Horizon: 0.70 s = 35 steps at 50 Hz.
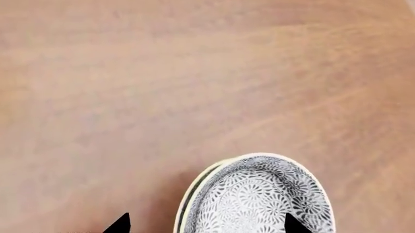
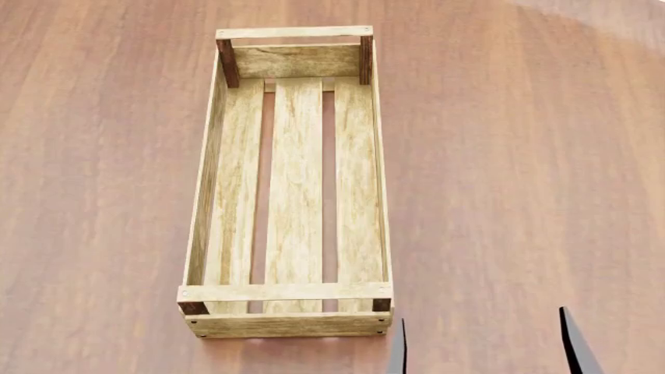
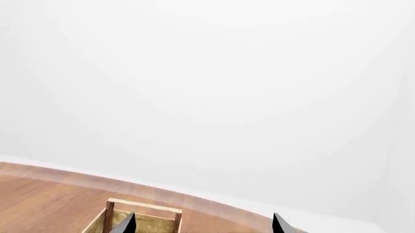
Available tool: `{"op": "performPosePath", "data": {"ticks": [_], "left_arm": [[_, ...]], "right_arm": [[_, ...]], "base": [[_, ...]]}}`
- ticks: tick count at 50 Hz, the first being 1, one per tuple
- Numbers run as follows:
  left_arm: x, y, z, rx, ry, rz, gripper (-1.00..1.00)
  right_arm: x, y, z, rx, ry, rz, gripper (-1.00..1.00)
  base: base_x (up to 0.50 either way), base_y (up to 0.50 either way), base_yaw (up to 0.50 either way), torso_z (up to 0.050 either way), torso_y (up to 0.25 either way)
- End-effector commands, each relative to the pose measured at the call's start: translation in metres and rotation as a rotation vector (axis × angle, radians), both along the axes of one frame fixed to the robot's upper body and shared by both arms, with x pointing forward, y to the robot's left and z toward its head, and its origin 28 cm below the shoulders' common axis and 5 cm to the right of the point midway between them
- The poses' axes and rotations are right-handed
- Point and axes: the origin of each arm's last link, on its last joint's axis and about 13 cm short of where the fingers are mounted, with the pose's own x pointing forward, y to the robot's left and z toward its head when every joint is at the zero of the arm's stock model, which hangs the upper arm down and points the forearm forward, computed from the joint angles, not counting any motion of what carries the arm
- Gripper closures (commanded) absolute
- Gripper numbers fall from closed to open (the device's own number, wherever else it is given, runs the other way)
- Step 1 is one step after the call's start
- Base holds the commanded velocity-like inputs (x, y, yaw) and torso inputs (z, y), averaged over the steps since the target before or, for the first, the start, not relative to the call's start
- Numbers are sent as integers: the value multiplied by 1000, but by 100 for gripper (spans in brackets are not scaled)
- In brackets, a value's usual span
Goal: Stack the right bowl on the left bowl and place them in the tray.
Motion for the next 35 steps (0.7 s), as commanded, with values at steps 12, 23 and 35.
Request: {"op": "performPosePath", "data": {"ticks": [12,23,35], "left_arm": [[0,-1,-16,24,28,20,-100],[6,-6,-29,36,61,-12,-100],[12,-11,-37,49,81,-37,-100]], "right_arm": [[3,-1,1,-18,-16,-11,-100],[3,0,1,-16,-14,-9,-100],[3,-1,0,-16,-11,-12,-100]], "base": [[0,0,0,0,0],[0,0,0,0,0],[0,0,0,0,0]]}}
